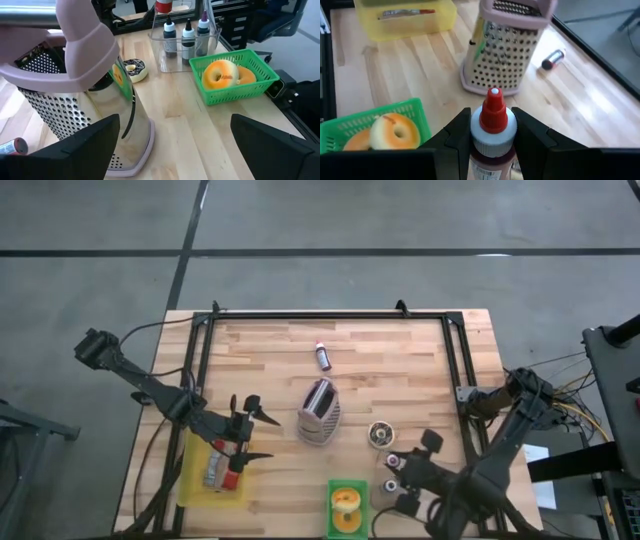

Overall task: Pick & Place Food Item
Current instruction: Put the red food coloring bottle into the transparent bin

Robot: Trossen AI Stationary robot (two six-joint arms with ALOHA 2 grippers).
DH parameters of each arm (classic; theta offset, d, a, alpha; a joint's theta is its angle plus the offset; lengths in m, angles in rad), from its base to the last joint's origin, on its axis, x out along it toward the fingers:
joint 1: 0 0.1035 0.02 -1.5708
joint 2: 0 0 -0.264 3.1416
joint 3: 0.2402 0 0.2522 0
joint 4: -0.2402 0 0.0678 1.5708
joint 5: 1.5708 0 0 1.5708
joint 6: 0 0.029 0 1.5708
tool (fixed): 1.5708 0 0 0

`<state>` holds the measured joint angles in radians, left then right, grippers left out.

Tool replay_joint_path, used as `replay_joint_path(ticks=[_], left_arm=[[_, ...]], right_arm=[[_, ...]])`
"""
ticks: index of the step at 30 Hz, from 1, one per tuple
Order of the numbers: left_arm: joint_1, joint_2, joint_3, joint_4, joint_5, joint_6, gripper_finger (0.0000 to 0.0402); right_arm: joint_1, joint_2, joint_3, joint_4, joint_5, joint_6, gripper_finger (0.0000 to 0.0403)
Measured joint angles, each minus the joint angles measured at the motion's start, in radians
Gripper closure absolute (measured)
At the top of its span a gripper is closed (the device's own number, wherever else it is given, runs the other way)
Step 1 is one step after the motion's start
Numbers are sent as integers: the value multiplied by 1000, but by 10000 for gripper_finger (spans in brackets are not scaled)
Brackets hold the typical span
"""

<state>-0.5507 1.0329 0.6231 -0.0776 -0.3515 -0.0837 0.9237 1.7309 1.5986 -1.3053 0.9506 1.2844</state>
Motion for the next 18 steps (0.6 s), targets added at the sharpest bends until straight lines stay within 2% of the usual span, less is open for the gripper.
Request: replay_joint_path(ticks=[8, 18], left_arm=[[0, -2, -1, 0, 0, 0, 19], [0, -2, -1, -1, 0, 0, 19]], right_arm=[[62, 3, 0, -98, -37, 203, 296], [79, 3, -23, -100, 21, 218, 296]])
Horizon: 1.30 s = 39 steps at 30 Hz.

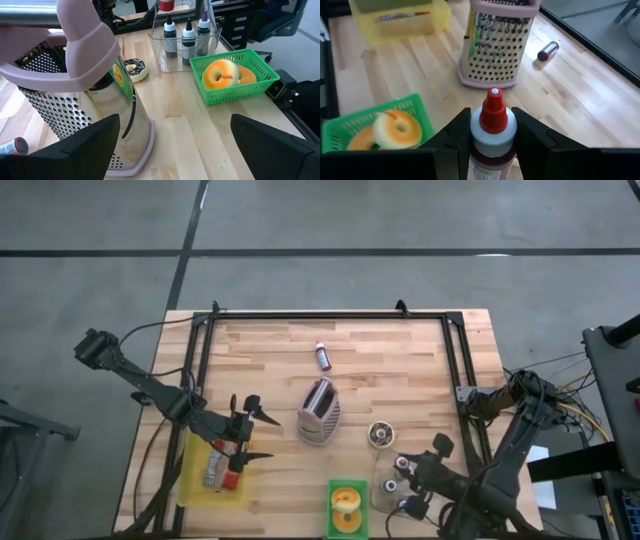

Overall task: Pick & Place Food Item
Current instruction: Put the red food coloring bottle into the transparent bin

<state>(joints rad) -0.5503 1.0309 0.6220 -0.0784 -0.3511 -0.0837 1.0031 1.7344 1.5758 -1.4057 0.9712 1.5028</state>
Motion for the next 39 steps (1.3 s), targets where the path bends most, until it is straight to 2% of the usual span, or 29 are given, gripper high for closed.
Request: replay_joint_path(ticks=[17, 25, 35, 39], left_arm=[[0, 0, 0, 0, -1, -2, 19], [0, 0, 0, 3, -1, -3, 19], [0, 0, 0, 4, -2, -3, 19], [0, 0, 0, 4, -5, -3, 19]], right_arm=[[0, 0, -258, 274, 53, 35, 296], [-8, -5, -331, 363, 75, 35, 296], [-9, -5, -430, 514, 76, 35, 296], [-13, -5, -457, 557, 43, 35, 296]])
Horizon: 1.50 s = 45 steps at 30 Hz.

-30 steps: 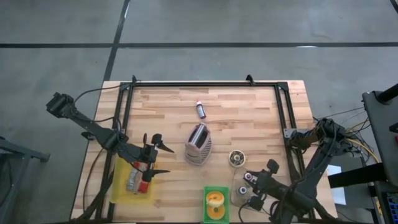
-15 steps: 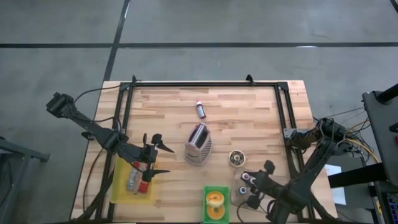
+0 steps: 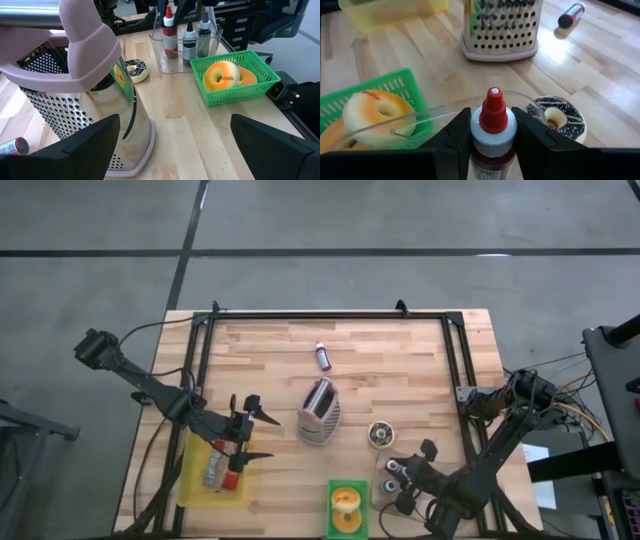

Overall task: Pick & Place Food Item
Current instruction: Put the red food coloring bottle into the transparent bin

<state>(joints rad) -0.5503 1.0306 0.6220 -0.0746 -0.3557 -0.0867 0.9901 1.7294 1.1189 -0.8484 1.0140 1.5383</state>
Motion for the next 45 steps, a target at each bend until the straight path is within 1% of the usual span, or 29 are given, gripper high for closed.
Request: replay_joint_path(ticks=[5, 11, 24, 31, 45], left_arm=[[0, 0, 0, 0, 0, 0, 19], [0, 0, 0, 0, 0, 0, 19], [0, 0, 0, 0, 1, 0, 19], [0, 0, 0, 0, 2, -4, 19], [0, 0, 0, 0, 3, -4, 19]], right_arm=[[-2, 0, -35, 52, -21, 2, 296], [-2, 0, -60, 59, -25, 30, 296], [-3, -2, -127, 154, -31, 33, 296], [-8, -1, -128, 156, -64, 33, 296], [-18, -1, -128, 164, -84, 29, 296]])
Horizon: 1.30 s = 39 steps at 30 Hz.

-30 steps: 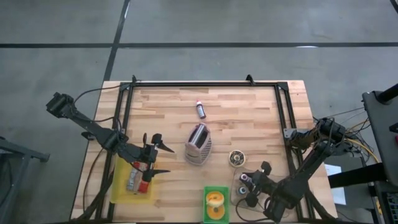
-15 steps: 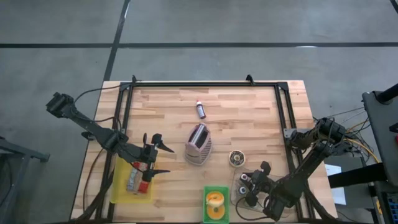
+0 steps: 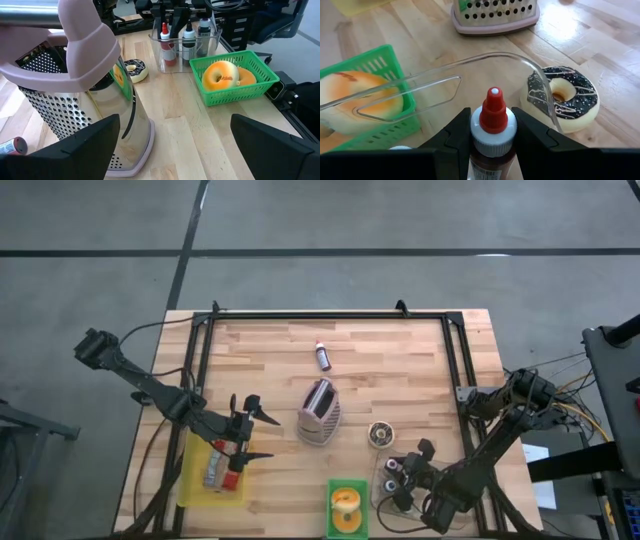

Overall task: Pick & Place Food Item
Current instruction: Put the red food coloring bottle into the transparent bin, then put the black donut into the green bin

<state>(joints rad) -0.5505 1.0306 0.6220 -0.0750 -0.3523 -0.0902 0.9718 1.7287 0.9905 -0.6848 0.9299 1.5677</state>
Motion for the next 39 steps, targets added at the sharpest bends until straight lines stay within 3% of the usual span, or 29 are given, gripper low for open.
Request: replay_joint_path(ticks=[18, 27, 39], left_arm=[[0, 0, 0, 0, -1, 0, 19], [0, 0, 0, 0, -3, 4, 19], [0, 0, 0, 0, -3, 4, 19]], right_arm=[[-2, 0, -5, 21, -11, 3, 294], [-2, 0, 6, 21, -30, -5, 188], [-19, 1, 84, -14, 16, -128, 169]])
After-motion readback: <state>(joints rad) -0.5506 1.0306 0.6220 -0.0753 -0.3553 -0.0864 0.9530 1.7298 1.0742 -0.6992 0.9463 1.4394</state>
